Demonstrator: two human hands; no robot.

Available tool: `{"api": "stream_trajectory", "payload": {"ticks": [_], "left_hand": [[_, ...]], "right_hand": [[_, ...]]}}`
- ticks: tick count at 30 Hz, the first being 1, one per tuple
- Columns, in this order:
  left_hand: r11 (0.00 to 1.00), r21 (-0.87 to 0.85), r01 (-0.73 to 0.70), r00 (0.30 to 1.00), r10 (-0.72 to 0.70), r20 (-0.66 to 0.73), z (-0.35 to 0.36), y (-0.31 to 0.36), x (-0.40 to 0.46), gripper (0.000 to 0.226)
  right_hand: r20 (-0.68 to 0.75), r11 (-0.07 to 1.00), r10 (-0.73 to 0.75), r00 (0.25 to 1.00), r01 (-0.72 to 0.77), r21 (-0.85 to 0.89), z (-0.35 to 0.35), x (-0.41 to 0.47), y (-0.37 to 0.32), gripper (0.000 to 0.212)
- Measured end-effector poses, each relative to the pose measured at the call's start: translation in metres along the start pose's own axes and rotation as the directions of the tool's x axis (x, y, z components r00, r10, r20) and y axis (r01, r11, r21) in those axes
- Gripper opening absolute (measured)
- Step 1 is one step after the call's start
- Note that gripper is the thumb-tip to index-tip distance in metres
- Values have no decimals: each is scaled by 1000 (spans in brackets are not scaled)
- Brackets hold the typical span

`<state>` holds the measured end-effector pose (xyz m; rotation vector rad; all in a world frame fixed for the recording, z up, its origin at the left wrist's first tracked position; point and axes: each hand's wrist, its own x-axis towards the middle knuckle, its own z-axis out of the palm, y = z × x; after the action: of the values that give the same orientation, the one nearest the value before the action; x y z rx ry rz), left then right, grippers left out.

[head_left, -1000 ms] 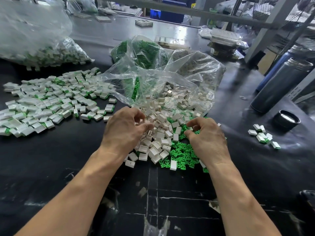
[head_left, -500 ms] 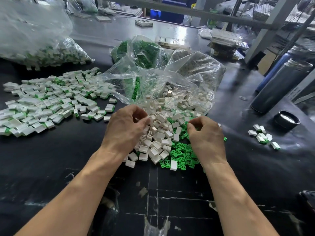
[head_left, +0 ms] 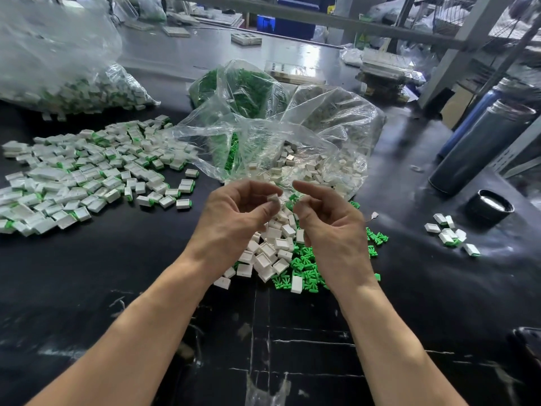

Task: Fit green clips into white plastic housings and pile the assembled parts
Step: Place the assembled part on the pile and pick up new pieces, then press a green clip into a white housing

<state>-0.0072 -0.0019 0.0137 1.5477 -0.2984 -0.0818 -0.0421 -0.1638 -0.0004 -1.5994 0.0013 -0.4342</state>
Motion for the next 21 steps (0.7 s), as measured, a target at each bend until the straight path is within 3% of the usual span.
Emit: {"api": "stream_trajectory", "payload": {"ticks": [10,17,21], "left_hand": [[1000,-20,-2,1000,2,15,3,-3,-1,18],[1000,6,-21,1000,21,-3,3,-5,-2,19],[997,-78,-15,999,12,-41,1,-3,-1,23]], "right_hand": [[-36,997,37,999,-39,-66,8,-3,1,19],[-18,1000,-3,1000,3,-1,7,-6,-5,16],[-18,1000,0,1000,0,22,7,-5,-6,18]]}}
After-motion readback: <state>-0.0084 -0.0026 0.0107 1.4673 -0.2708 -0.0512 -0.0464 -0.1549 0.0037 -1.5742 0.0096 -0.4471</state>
